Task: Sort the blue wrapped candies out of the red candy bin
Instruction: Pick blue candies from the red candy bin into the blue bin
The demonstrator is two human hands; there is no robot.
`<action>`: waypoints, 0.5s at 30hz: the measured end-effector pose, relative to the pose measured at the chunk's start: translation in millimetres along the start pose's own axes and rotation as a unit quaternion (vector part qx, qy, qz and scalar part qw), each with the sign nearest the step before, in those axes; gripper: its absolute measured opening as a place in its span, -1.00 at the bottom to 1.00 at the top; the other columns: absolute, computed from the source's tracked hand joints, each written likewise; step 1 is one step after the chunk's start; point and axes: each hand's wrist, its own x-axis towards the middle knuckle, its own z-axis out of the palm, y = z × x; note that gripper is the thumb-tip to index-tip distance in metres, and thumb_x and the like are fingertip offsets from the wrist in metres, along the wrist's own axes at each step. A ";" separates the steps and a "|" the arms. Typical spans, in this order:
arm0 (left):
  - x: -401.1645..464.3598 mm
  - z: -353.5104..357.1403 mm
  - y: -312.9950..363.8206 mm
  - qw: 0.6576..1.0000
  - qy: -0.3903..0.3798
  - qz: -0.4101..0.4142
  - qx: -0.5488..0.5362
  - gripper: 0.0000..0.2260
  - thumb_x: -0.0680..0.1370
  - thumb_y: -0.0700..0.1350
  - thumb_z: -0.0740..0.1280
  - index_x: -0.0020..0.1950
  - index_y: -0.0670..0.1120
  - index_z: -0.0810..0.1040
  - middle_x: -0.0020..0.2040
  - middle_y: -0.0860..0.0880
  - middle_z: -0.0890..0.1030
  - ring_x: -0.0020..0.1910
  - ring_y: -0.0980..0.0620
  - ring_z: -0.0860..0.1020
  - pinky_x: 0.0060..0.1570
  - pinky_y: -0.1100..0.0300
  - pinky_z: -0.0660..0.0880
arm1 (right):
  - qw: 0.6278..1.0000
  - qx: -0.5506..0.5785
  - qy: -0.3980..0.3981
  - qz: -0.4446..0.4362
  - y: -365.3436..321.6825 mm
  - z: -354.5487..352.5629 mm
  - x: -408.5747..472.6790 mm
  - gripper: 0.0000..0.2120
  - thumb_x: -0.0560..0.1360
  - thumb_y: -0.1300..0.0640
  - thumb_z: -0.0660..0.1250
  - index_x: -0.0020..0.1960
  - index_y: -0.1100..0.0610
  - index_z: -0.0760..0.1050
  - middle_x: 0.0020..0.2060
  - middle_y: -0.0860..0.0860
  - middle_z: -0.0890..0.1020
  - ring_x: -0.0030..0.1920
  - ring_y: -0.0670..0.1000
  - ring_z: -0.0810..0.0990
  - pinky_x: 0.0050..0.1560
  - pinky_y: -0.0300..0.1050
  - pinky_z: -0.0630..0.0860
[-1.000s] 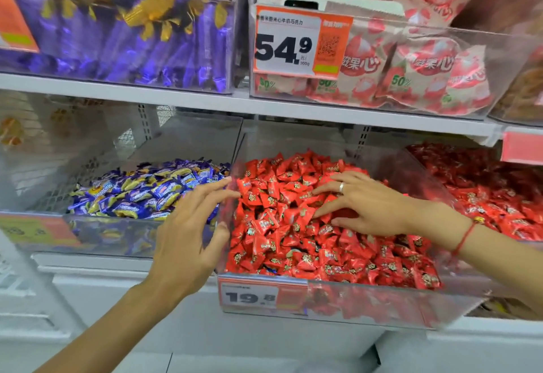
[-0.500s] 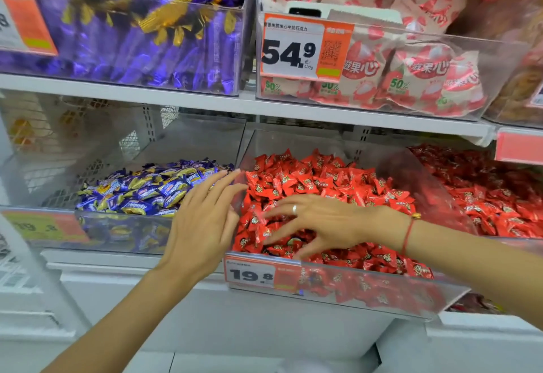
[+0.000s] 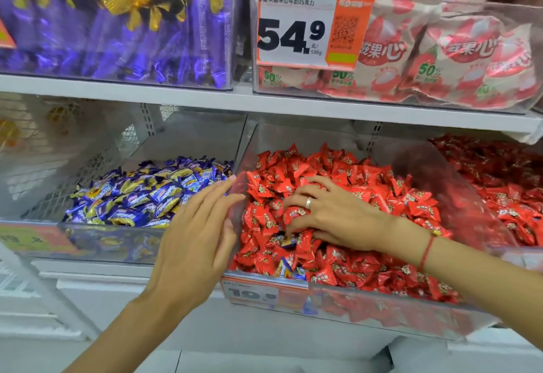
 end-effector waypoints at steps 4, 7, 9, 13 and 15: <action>-3.4 -0.2 -0.2 1.000 -0.017 -0.016 -0.021 -0.66 0.55 -0.06 0.12 0.26 -0.07 0.51 0.40 0.01 0.43 0.38 0.05 0.33 0.38 0.30 0.14 | 0.991 -0.015 -0.033 0.127 10.0 -20.0 -15.3 -0.50 0.27 0.02 0.53 0.17 -0.25 0.55 0.32 -0.01 0.49 0.35 0.12 0.40 0.37 0.18 0.21; -7.2 -1.1 -1.8 0.997 -0.026 -0.035 -0.059 -0.66 0.55 -0.01 0.13 0.30 0.02 0.47 0.42 0.15 0.36 0.39 0.12 0.32 0.34 0.33 0.17 | 0.984 0.045 -0.051 0.166 13.6 -33.2 -25.4 -0.53 0.43 0.00 0.40 0.28 -0.32 0.44 0.48 -0.09 0.25 0.49 0.05 0.13 0.47 0.13 0.00; -8.9 -0.9 -2.6 0.996 -0.034 -0.048 -0.067 -0.63 0.56 0.05 0.12 0.34 0.07 0.44 0.44 0.21 0.33 0.38 0.17 0.32 0.34 0.41 0.11 | 0.975 0.098 -0.117 0.163 7.2 -47.9 -27.6 -0.49 0.43 0.13 0.33 0.29 -0.32 0.43 0.50 -0.14 0.16 0.50 -0.03 0.01 0.50 0.06 -0.08; -9.8 -2.8 1.9 0.995 -0.021 -0.067 -0.074 -0.59 0.57 0.15 0.12 0.39 0.12 0.43 0.43 0.25 0.31 0.36 0.30 0.30 0.30 0.52 0.08 | 0.972 0.202 -0.050 0.110 -17.1 -56.4 -12.1 -0.58 0.36 0.28 0.30 0.04 -0.17 0.64 0.25 -0.17 0.53 0.29 -0.11 0.36 0.33 -0.03 0.27; -9.3 -3.3 4.5 0.994 -0.019 -0.072 -0.078 -0.60 0.56 0.16 0.12 0.37 0.11 0.45 0.42 0.25 0.33 0.35 0.28 0.33 0.26 0.51 0.12 | 0.964 0.252 -0.050 0.074 -31.5 -43.0 -0.4 -0.67 0.41 0.20 0.35 0.09 -0.12 0.63 0.11 -0.14 0.61 0.15 -0.09 0.45 0.14 -0.03 0.43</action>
